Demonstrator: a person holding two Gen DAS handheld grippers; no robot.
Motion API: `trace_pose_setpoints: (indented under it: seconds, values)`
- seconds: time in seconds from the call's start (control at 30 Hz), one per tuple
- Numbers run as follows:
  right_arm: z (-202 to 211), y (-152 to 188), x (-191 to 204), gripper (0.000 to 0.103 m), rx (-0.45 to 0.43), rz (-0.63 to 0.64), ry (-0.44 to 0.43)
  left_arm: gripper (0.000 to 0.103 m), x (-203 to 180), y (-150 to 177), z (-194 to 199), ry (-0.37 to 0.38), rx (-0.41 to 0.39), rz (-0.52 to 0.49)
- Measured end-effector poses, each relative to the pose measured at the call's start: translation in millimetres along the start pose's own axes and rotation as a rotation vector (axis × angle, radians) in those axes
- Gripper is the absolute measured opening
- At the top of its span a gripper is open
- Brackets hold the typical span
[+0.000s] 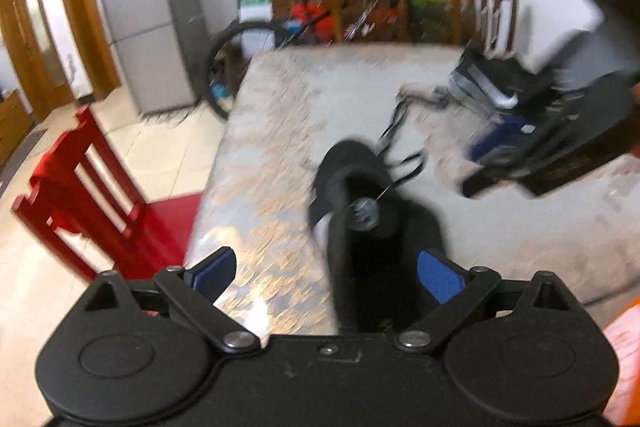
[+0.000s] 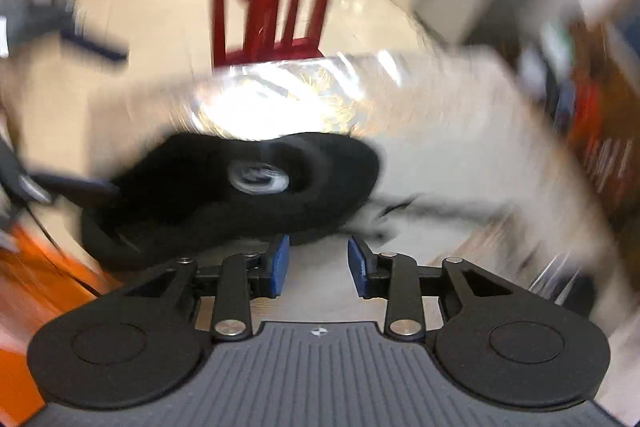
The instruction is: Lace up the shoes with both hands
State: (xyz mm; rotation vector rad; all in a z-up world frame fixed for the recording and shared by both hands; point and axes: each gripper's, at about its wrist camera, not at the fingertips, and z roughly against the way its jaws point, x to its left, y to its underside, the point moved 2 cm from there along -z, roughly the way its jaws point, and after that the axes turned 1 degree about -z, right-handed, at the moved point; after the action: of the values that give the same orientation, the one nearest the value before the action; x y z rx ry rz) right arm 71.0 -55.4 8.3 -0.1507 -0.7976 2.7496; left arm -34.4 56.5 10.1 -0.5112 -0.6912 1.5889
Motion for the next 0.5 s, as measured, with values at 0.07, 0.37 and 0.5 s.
trace_pose_setpoints:
  seconds: [0.07,0.37,0.5]
  values:
    - [-4.2,8.0,4.8,0.036,0.040,-0.200,-0.069,0.097,9.5,3.5,-7.0,0.021,0.021,-0.021]
    - [-24.6,20.6,30.3,0.037,0.145,-0.670,0.124,0.099,55.9,17.0,-37.0,0.129,0.103,-0.104]
    - [-38.9,31.6,24.6,0.036,0.184,-0.803,0.214,0.099,77.2,16.0,-46.0,0.176,0.111,-0.096]
